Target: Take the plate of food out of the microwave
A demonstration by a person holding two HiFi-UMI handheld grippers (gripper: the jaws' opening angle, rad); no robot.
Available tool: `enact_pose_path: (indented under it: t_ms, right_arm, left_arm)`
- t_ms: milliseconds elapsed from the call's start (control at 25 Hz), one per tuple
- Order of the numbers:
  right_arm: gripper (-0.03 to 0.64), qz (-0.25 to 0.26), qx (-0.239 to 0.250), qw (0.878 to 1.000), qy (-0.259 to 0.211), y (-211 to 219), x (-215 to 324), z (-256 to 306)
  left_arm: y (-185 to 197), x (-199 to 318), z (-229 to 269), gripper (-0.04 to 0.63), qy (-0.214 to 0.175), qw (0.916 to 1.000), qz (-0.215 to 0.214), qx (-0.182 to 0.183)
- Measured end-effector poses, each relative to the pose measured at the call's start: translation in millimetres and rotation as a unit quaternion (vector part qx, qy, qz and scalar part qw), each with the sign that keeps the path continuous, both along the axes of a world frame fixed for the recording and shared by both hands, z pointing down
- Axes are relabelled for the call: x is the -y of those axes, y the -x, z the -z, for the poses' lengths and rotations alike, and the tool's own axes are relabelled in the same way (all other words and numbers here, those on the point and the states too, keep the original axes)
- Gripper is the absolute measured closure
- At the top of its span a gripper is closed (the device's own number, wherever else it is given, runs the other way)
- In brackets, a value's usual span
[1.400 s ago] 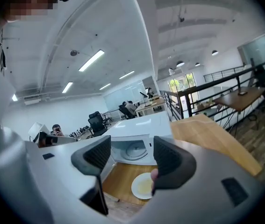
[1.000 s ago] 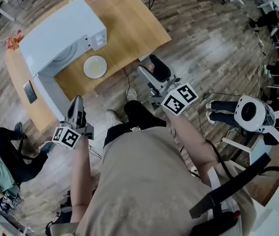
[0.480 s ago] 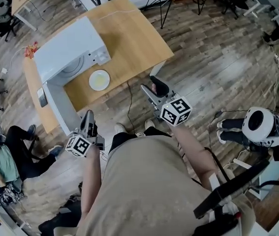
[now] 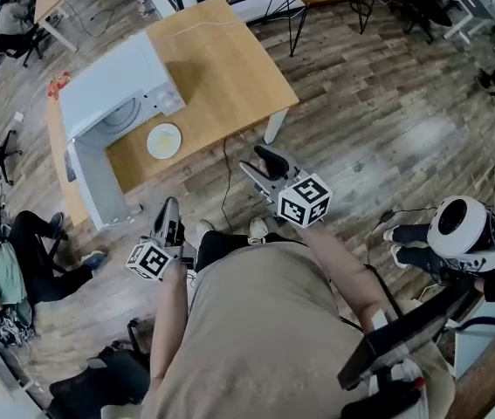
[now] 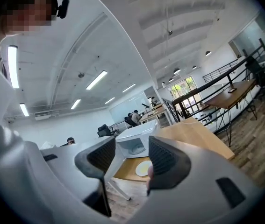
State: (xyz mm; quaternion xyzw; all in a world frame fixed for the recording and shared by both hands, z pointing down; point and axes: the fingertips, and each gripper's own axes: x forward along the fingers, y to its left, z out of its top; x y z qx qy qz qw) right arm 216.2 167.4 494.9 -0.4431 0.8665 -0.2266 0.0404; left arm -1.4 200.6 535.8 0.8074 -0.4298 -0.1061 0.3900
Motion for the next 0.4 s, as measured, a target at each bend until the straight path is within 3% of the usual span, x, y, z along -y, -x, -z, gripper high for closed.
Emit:
enact_pose_path:
  t_ms: [240, 400]
  right_arm:
    - [0.385, 0.055, 0.022, 0.998, -0.014, 20.1, -17.0, 15.9]
    - [0.385, 0.101, 0.036, 0.994, -0.015, 40.9, -29.3, 22.8]
  left_arm:
    - [-46.9, -19.5, 11.7, 0.589, -0.026, 0.9972, -0.062, -0.032]
    - [-65.0, -19.4, 28.4, 0.589, -0.041, 0.9896, -0.093, -0.103]
